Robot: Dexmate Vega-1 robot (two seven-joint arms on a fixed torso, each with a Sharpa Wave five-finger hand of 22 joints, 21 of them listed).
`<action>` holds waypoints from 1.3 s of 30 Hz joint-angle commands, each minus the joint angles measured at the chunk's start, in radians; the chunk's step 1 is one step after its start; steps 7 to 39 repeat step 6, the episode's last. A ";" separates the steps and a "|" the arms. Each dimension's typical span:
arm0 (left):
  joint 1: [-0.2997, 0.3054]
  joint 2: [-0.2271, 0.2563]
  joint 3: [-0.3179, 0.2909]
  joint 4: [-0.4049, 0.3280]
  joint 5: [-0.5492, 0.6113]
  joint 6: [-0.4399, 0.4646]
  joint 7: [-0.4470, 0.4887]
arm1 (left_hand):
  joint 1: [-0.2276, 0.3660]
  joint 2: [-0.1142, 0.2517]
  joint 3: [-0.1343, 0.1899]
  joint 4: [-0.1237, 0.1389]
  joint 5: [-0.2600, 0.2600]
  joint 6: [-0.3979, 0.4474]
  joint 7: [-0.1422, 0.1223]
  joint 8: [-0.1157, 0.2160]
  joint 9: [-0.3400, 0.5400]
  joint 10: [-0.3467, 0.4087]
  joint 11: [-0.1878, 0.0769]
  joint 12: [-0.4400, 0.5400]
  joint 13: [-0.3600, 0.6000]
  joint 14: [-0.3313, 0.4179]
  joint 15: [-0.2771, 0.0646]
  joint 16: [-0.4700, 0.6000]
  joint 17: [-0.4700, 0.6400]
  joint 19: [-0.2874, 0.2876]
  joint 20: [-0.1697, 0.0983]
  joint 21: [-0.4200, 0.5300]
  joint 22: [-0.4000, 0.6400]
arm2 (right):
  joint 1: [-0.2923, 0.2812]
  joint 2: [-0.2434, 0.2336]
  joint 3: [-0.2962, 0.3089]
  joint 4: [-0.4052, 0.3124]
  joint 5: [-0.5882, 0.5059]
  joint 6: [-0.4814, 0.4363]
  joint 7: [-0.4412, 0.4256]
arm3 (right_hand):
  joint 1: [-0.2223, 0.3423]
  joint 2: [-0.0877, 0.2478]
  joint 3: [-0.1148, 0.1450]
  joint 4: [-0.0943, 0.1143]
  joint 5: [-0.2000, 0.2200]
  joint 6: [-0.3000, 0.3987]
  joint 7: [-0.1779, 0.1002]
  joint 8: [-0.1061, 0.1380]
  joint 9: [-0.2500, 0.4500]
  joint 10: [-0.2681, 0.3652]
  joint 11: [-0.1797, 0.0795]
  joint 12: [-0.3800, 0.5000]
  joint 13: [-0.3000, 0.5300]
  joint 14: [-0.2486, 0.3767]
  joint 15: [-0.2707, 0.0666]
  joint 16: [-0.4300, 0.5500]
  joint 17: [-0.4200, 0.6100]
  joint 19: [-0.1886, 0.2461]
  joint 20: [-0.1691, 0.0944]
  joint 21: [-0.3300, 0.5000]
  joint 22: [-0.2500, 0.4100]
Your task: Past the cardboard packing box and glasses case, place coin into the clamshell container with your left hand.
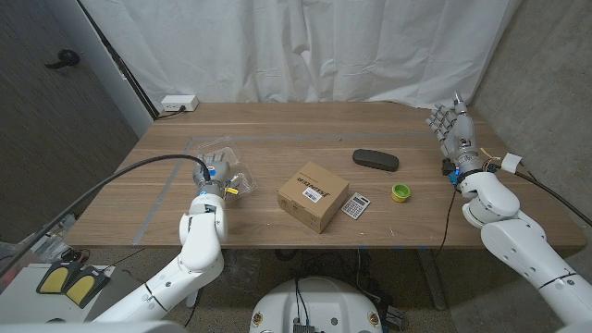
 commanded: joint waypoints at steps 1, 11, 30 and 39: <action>0.041 0.025 -0.037 -0.045 -0.029 -0.011 0.046 | -0.026 0.003 -0.005 0.011 0.009 -0.043 0.005 -0.029 0.003 -0.026 0.003 0.005 0.003 -0.024 0.007 -0.005 0.004 -0.052 0.003 0.000 0.003 | -0.017 0.005 -0.015 -0.027 -0.011 -0.010 -0.020 | 0.003 0.008 -0.003 -0.003 0.006 0.008 -0.002 0.001 0.003 0.006 0.002 0.002 0.001 0.004 0.002 0.002 0.002 -0.002 0.003 -0.001 0.006; 0.048 0.036 -0.046 -0.061 -0.032 -0.019 0.060 | -0.036 0.007 -0.007 0.017 0.009 -0.050 0.006 -0.037 0.003 -0.037 0.002 0.005 0.003 -0.032 0.011 -0.005 0.005 -0.064 0.003 -0.002 0.004 | -0.023 0.011 -0.018 -0.030 -0.018 0.001 -0.026 | 0.003 0.009 -0.003 -0.003 0.006 0.009 -0.002 0.001 0.003 0.007 0.003 0.002 0.001 0.004 0.003 0.002 0.002 -0.003 0.004 -0.001 0.006; 0.048 0.036 -0.046 -0.061 -0.032 -0.019 0.060 | -0.036 0.007 -0.007 0.017 0.009 -0.050 0.006 -0.037 0.003 -0.037 0.002 0.005 0.003 -0.032 0.011 -0.005 0.005 -0.064 0.003 -0.002 0.004 | -0.023 0.011 -0.018 -0.030 -0.018 0.001 -0.026 | 0.003 0.009 -0.003 -0.003 0.006 0.009 -0.002 0.001 0.003 0.007 0.003 0.002 0.001 0.004 0.003 0.002 0.002 -0.003 0.004 -0.001 0.006; 0.048 0.036 -0.046 -0.061 -0.032 -0.019 0.060 | -0.036 0.007 -0.007 0.017 0.009 -0.050 0.006 -0.037 0.003 -0.037 0.002 0.005 0.003 -0.032 0.011 -0.005 0.005 -0.064 0.003 -0.002 0.004 | -0.023 0.011 -0.018 -0.030 -0.018 0.001 -0.026 | 0.003 0.009 -0.003 -0.003 0.006 0.009 -0.002 0.001 0.003 0.007 0.003 0.002 0.001 0.004 0.003 0.002 0.002 -0.003 0.004 -0.001 0.006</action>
